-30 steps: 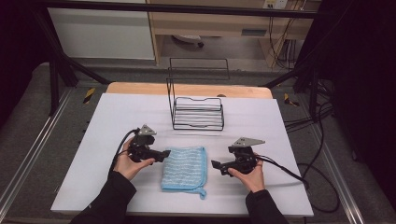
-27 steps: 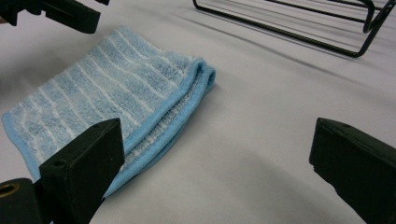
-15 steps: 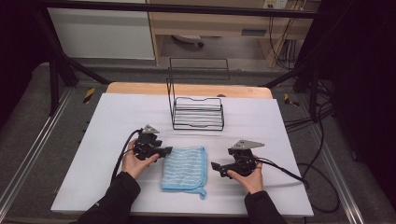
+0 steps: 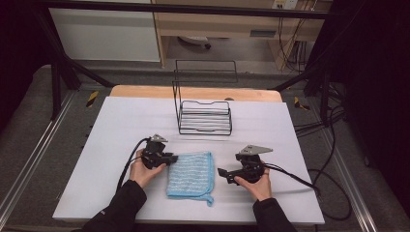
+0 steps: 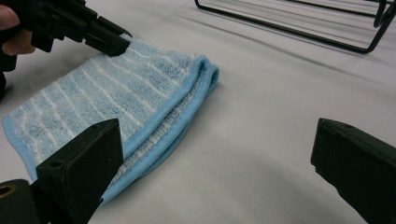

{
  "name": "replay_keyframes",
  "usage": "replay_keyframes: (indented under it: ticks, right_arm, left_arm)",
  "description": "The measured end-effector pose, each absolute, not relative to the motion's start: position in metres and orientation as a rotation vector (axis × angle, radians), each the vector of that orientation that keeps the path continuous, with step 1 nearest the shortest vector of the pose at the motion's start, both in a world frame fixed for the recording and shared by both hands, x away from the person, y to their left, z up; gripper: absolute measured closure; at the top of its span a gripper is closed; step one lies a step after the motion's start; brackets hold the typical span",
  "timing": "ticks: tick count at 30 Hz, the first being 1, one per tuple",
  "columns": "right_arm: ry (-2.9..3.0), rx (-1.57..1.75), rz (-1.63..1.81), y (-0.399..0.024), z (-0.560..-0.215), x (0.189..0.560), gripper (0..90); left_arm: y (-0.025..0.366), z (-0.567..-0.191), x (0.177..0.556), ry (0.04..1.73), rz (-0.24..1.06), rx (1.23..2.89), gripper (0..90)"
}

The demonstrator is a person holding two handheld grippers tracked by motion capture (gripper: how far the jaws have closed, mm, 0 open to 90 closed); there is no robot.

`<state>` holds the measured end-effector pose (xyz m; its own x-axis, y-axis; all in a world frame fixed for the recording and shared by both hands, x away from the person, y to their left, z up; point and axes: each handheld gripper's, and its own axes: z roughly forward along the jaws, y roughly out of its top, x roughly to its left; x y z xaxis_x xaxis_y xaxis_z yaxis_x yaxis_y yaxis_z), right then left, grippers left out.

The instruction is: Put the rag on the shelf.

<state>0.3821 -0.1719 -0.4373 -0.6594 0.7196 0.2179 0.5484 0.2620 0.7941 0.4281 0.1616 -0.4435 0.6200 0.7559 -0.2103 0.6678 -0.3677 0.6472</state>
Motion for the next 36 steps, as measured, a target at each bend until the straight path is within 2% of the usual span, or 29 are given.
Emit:
replay_keyframes:
  ticks: [5,12,17,22,30,36]
  right_arm:
    - [2.338,1.201,1.366,-0.168,-0.435,0.389,0.9]
    - [2.365,1.19,1.314,-0.141,-0.435,0.403,6.2]
    - [2.375,1.207,1.326,-0.123,-0.438,0.419,16.6]
    - [2.39,1.251,1.273,-0.114,-0.45,0.433,31.1]
    - [2.452,1.241,1.281,-0.111,-0.456,0.432,53.5]
    - [2.474,1.295,1.302,-0.11,-0.456,0.432,63.5]
  left_arm:
    - [0.162,-0.444,0.429,1.103,0.145,2.133,75.6]
    - [0.161,-0.445,0.428,1.081,0.166,2.143,77.3]
    - [0.16,-0.446,0.427,1.073,0.175,2.137,77.5]
    - [0.161,-0.446,0.427,1.065,0.176,2.135,77.5]
    - [0.161,-0.447,0.427,1.068,0.174,2.126,77.5]
    - [0.162,-0.447,0.427,1.067,0.168,2.127,77.5]
